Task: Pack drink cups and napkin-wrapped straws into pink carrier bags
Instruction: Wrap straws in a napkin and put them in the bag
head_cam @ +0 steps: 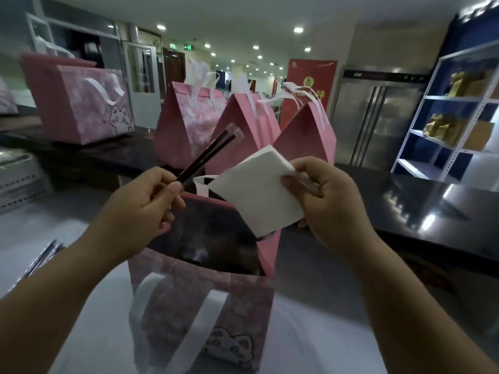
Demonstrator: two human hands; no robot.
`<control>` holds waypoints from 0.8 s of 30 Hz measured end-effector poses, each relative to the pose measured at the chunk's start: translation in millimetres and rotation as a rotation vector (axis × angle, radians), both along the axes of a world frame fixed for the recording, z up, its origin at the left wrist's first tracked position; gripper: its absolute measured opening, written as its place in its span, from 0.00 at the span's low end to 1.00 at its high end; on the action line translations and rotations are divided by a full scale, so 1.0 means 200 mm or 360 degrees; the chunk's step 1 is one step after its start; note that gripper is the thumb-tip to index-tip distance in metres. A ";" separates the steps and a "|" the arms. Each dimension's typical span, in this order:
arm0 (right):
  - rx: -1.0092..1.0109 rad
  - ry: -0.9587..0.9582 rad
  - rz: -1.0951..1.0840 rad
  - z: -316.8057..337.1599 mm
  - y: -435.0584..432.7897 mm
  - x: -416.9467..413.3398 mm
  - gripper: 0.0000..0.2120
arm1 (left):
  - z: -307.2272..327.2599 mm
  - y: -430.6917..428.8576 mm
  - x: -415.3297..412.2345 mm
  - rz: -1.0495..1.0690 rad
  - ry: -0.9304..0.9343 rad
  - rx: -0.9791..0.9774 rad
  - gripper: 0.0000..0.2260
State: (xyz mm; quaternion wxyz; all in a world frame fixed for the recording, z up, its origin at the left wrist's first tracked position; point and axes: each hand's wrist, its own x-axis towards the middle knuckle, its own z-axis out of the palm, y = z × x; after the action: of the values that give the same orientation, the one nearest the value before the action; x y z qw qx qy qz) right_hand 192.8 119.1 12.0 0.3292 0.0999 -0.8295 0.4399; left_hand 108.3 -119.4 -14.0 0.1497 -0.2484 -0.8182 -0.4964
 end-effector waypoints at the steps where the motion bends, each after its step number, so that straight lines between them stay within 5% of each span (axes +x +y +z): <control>1: 0.0066 -0.0039 -0.0019 -0.01 -0.04 -0.05 0.08 | -0.02 -0.03 -0.04 -0.0018 -0.0006 -0.0006 0.06; 5: 0.0492 -0.0248 -0.0155 -0.09 -0.17 -0.21 0.04 | -0.08 -0.10 -0.15 -0.0086 0.0016 -0.0109 0.06; 11: 0.0853 -0.0779 -0.0359 -0.19 -0.27 -0.37 0.16 | -0.12 -0.10 -0.23 -0.0246 0.0023 -0.0189 0.07; 19: -0.0682 -0.0595 0.0111 -0.12 -0.30 -0.28 0.06 | -0.13 -0.02 -0.27 -0.0454 -0.0056 -0.0050 0.11; 24: -0.1049 -0.0420 0.0251 -0.10 -0.31 -0.26 0.07 | -0.12 0.00 -0.26 -0.0633 -0.0109 -0.0086 0.10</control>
State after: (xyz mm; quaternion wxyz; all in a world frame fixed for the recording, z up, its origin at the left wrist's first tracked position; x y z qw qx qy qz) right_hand 141.4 56.7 -8.1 0.1990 -0.0055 -0.6682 0.7168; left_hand 55.4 -119.9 -38.1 0.0142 -0.3921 -0.7706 -0.5022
